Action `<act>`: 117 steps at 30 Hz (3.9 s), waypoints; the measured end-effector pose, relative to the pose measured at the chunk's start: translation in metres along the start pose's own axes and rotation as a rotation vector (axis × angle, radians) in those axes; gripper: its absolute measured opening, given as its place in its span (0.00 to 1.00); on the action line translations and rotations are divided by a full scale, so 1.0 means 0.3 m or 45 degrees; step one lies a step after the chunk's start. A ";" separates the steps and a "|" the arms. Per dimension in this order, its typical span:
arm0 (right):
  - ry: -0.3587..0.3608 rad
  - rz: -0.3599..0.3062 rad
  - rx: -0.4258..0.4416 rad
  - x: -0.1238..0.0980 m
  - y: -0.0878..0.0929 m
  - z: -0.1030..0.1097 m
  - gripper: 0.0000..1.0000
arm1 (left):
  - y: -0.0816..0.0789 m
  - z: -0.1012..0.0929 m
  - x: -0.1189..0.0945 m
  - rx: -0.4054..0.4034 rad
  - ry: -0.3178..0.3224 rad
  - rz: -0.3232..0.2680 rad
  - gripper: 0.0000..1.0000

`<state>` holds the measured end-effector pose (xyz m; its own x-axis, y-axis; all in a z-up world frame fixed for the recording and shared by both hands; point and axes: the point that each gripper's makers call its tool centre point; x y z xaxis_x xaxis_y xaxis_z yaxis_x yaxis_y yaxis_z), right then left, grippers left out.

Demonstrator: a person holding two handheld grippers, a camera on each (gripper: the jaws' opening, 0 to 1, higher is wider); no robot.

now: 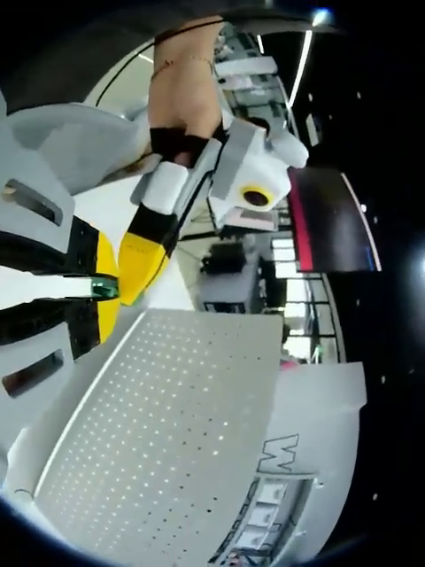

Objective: Insert the hook assembly into the mounting plate slot until the hook locks in place.

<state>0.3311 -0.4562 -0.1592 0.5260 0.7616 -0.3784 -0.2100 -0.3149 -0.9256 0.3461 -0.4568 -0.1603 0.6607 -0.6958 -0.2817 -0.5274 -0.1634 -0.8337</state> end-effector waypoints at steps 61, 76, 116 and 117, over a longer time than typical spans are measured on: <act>0.155 -0.163 0.017 -0.004 -0.030 -0.098 0.00 | 0.015 -0.055 -0.059 0.148 -0.025 -0.023 1.00; 0.366 -0.259 -0.032 0.005 -0.081 -0.303 0.00 | 0.041 -0.052 -0.061 0.050 -0.001 -0.022 1.00; 0.883 -0.515 -0.051 -0.062 -0.284 -0.789 0.00 | 0.035 0.059 -0.107 -0.071 -0.079 -0.068 1.00; 0.890 -0.516 -0.050 -0.061 -0.283 -0.796 0.00 | 0.035 0.062 -0.107 -0.072 -0.080 -0.067 1.00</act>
<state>0.5361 -0.5788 -0.0723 0.9514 0.2949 0.0893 0.1295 -0.1197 -0.9843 0.3293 -0.4233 -0.1688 0.7198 -0.6400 -0.2688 -0.5189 -0.2389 -0.8208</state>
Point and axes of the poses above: the point that each gripper's makers call its tool centre point, and the gripper's own axes: x roughly forward along the fingers, z roughly to its left, y roughly out of its underside, and after that the axes turned 2 degrees about x, right-handed
